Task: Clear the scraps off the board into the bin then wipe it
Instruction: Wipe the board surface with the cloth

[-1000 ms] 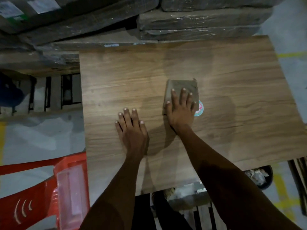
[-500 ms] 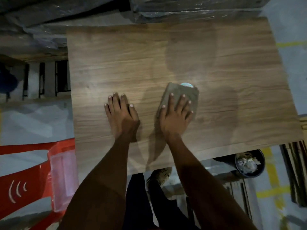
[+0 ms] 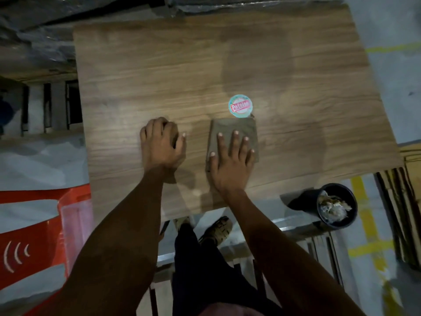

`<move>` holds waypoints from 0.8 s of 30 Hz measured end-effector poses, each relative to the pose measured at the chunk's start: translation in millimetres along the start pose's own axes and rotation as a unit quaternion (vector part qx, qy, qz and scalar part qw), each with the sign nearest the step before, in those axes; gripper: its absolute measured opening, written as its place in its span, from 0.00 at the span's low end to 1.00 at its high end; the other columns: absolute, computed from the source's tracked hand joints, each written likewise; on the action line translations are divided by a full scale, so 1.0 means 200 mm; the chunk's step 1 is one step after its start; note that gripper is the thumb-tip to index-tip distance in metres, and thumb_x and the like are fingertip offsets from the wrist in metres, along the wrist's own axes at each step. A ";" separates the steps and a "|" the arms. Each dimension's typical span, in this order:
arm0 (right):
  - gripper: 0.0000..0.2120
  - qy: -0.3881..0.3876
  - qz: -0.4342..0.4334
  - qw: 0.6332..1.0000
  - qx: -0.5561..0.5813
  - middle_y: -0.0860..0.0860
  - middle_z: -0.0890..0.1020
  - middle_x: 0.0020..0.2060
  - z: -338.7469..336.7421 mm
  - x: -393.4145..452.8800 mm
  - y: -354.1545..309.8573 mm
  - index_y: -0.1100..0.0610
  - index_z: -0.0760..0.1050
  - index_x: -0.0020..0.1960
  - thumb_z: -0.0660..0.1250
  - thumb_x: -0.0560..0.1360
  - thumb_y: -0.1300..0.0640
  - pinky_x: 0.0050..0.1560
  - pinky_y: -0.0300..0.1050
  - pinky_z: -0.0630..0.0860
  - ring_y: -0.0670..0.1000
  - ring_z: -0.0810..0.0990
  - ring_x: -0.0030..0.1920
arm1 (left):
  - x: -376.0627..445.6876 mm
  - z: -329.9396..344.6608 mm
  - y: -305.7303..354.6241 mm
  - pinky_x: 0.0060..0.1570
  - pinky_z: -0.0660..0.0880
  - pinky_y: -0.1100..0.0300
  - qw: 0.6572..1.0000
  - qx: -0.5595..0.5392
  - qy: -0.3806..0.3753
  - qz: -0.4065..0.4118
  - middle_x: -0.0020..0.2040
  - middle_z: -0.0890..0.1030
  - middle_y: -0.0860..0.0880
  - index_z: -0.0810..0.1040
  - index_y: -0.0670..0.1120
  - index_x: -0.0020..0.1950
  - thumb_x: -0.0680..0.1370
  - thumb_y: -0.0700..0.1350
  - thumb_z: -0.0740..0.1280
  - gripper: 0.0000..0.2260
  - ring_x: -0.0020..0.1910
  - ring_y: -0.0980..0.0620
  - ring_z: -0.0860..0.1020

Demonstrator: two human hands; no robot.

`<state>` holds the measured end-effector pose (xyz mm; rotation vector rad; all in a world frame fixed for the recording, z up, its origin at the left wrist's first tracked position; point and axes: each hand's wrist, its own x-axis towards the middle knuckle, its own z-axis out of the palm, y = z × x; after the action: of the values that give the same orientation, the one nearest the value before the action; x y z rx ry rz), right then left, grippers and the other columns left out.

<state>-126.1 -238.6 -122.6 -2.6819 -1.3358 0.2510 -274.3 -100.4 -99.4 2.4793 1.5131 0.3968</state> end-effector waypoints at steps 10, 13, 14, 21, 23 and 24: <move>0.28 -0.021 -0.034 0.999 -0.002 0.55 0.53 0.84 -0.02 -0.39 0.19 0.43 0.54 0.83 0.50 0.84 0.40 0.79 0.66 0.50 0.63 0.49 0.83 | -0.07 0.05 0.08 0.65 0.72 0.45 1.000 0.015 -0.010 0.017 0.63 0.76 0.43 0.79 0.46 0.60 0.82 0.56 0.64 0.15 0.64 0.41 0.74; 0.29 -0.072 -0.121 0.990 0.010 0.55 0.47 0.84 -0.01 -0.49 0.17 0.43 0.49 0.84 0.49 0.84 0.40 0.79 0.68 0.46 0.63 0.43 0.83 | -0.10 0.10 0.16 0.77 0.63 0.43 0.996 -0.003 -0.059 -0.061 0.72 0.70 0.39 0.76 0.42 0.66 0.83 0.51 0.62 0.17 0.73 0.37 0.68; 0.30 -0.089 -0.190 0.978 0.008 0.55 0.47 0.84 -0.02 -0.52 0.18 0.42 0.49 0.84 0.50 0.84 0.40 0.79 0.68 0.46 0.62 0.42 0.83 | -0.10 0.11 0.16 0.78 0.61 0.42 0.994 -0.009 -0.077 -0.072 0.74 0.67 0.39 0.74 0.42 0.68 0.84 0.51 0.61 0.17 0.75 0.37 0.66; 0.29 -0.080 -0.062 0.995 0.009 0.53 0.51 0.84 -0.09 -0.43 0.42 0.41 0.52 0.83 0.48 0.83 0.39 0.80 0.66 0.49 0.62 0.48 0.83 | -0.08 0.03 0.23 0.79 0.57 0.40 0.989 0.021 -0.132 -0.070 0.78 0.61 0.35 0.67 0.37 0.75 0.84 0.53 0.62 0.26 0.78 0.33 0.60; 0.29 -0.060 0.026 0.998 0.009 0.54 0.51 0.84 -0.11 -0.38 0.54 0.41 0.50 0.83 0.46 0.83 0.39 0.80 0.66 0.48 0.63 0.48 0.83 | -0.16 0.05 0.29 0.78 0.53 0.40 0.989 0.014 -0.128 -0.072 0.79 0.60 0.33 0.64 0.39 0.78 0.82 0.57 0.63 0.30 0.80 0.32 0.58; 0.29 -0.060 0.068 0.996 0.015 0.55 0.49 0.84 -0.12 -0.37 0.59 0.41 0.49 0.83 0.45 0.83 0.38 0.80 0.67 0.47 0.64 0.47 0.83 | -0.20 0.07 0.33 0.78 0.52 0.39 0.989 0.008 -0.125 -0.076 0.80 0.60 0.33 0.64 0.40 0.79 0.82 0.58 0.63 0.31 0.80 0.33 0.57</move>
<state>-73.1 -368.7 -114.9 -2.7748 -1.1690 0.4493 -232.2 -166.0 -96.7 2.3023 1.5895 0.0450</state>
